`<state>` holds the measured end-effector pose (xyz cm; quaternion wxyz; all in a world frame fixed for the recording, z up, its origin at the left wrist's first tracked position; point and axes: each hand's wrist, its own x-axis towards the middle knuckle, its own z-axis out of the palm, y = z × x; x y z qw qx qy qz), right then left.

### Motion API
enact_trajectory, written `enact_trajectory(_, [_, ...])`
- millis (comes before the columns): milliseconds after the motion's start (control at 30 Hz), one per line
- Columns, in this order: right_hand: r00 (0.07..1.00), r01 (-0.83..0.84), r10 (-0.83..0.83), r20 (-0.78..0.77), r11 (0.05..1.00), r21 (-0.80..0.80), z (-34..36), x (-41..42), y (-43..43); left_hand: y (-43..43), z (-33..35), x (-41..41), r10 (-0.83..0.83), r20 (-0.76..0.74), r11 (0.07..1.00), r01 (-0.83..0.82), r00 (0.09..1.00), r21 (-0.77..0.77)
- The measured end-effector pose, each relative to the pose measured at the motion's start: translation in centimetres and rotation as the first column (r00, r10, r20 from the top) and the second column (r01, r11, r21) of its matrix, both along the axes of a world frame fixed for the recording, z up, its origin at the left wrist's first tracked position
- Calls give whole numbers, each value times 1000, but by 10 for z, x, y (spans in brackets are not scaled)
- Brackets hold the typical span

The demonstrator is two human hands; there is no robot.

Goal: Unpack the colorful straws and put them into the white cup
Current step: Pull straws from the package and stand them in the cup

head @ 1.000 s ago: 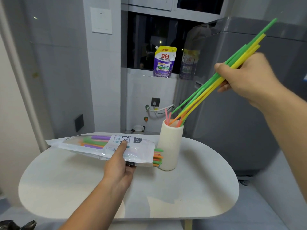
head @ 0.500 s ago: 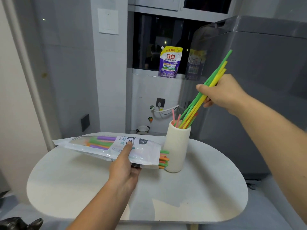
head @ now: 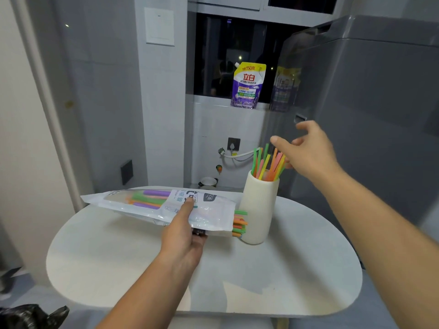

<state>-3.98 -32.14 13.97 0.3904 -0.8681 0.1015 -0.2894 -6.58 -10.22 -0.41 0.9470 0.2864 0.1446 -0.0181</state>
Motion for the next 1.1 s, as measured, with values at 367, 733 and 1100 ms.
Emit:
enact_trajectory(367, [958, -112, 207, -198, 907, 406, -104, -67, 61, 2, 11, -3, 15, 66, 998, -19, 998, 67])
enact_trajectory(733, [973, -139, 207, -101, 879, 455, -138, -60, 77, -5, 14, -14, 21, 95, 989, -34, 995, 142])
enact_trajectory(1100, [988, -137, 152, -38, 956, 261, -134, -63, 50, 8, 9, -6, 42, 26, 996, -44, 999, 73])
